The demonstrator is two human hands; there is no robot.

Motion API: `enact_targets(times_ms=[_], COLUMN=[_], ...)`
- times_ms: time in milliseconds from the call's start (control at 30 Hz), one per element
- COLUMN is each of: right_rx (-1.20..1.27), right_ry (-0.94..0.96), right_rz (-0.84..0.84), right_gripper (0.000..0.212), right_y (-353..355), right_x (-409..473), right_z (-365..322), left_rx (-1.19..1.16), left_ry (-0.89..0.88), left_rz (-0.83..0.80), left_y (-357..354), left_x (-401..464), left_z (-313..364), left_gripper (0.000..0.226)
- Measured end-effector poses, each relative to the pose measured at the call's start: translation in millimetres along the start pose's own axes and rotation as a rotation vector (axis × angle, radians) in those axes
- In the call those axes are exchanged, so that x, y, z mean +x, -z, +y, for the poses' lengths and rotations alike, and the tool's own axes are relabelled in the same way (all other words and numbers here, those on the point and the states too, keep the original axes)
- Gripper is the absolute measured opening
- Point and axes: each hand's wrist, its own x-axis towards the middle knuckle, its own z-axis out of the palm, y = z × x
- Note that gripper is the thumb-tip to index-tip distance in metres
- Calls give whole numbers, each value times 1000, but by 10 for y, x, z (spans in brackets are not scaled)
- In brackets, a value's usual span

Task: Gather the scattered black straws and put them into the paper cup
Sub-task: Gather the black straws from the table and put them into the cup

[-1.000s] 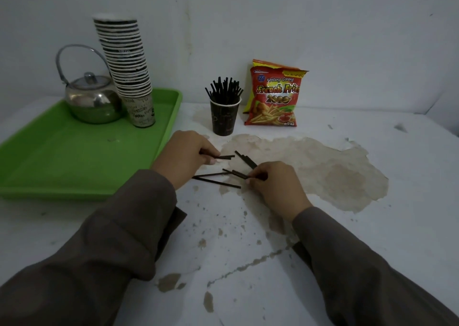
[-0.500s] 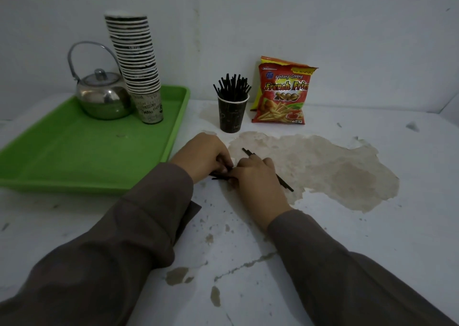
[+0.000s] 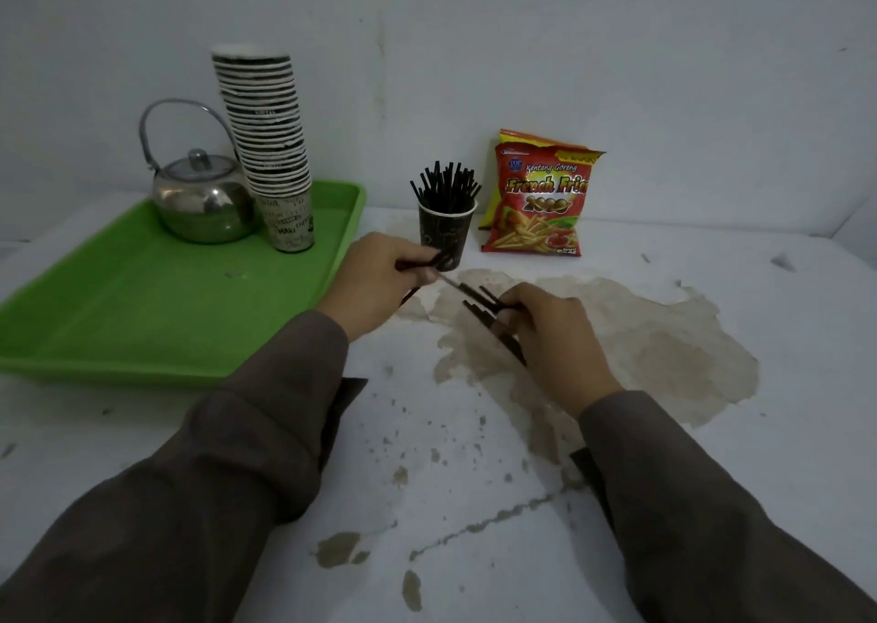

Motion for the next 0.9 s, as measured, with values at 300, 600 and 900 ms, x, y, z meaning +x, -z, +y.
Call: enact_targets(times_ms=[300, 600, 900], right_rx=[918, 829, 675], right_ry=[-162, -170, -32], right_rz=[-29, -61, 295], right_gripper=[21, 18, 7], right_y=[94, 208, 522], right_x=[39, 477, 1348], right_z=[-89, -238, -539], left_rx=[-695, -702, -664], left_ry=[129, 36, -58], left_rz=[24, 85, 230], left_y=[33, 154, 458], left_x=[-30, 147, 896], left_z=[221, 298, 676], left_gripper=[15, 22, 11])
